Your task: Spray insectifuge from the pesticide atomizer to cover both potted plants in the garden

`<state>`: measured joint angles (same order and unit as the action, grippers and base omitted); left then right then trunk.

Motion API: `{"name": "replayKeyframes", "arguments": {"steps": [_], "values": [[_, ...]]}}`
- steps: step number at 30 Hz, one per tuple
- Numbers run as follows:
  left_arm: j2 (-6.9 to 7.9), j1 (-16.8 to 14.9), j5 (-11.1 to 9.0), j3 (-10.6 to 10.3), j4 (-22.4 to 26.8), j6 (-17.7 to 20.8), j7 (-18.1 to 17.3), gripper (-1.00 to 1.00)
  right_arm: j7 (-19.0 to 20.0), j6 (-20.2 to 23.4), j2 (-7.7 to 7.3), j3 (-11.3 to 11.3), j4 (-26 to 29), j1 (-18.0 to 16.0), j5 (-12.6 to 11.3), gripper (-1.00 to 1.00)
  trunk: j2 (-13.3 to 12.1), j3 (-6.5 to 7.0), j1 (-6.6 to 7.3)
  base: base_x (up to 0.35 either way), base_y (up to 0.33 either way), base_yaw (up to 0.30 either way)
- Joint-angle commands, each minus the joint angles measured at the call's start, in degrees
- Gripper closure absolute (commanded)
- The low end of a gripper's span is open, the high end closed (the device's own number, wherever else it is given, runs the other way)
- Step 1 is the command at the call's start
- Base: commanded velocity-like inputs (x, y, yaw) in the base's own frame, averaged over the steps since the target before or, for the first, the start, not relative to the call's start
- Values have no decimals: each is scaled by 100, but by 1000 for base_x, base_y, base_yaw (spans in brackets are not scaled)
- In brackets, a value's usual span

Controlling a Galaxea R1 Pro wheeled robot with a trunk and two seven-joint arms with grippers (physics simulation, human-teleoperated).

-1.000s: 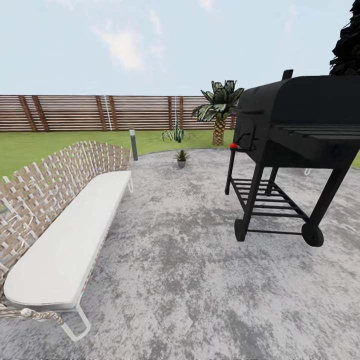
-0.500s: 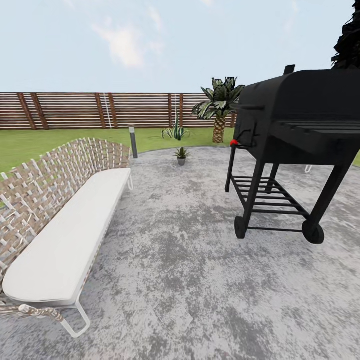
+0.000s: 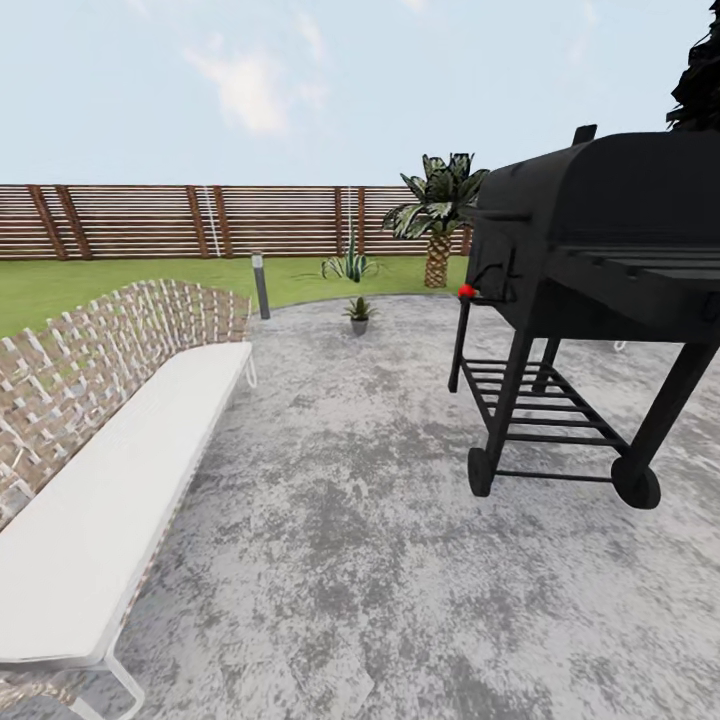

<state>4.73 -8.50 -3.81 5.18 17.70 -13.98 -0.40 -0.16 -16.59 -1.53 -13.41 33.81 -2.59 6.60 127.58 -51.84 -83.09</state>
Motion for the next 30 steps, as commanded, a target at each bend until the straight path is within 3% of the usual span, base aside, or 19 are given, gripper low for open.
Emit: {"name": "replayKeyframes", "arguments": {"steps": [1, 13, 18, 22, 30], "values": [[3, -3, -40, 0, -3, -17, -4, -100, -2, -19, 3, -21, -6, -4, 60, -100, 2, -5, -2, 263, -225, 0], [22, -3, -43, 4, -3, -25, -4, -100, -2, -11, 3, -21, -6, -4, 60, -100, 2, -5, -2, 284, -157, 0], [125, -9, -38, 2, -2, -540, -186, -100, -2, -12, 3, -21, -6, -4, 60, -100, 2, -5, -2, 335, 113, 0], [160, -11, -48, 1, -3, -620, -453, -100, -2, -14, 3, -21, -6, -4, 60, -100, 2, -5, -2, 325, 155, 0], [160, -11, -44, 1, -3, -632, -503, -100, -2, -14, 3, -21, -7, -4, 60, -100, 2, -7, -2, 295, 216, 88]]}}
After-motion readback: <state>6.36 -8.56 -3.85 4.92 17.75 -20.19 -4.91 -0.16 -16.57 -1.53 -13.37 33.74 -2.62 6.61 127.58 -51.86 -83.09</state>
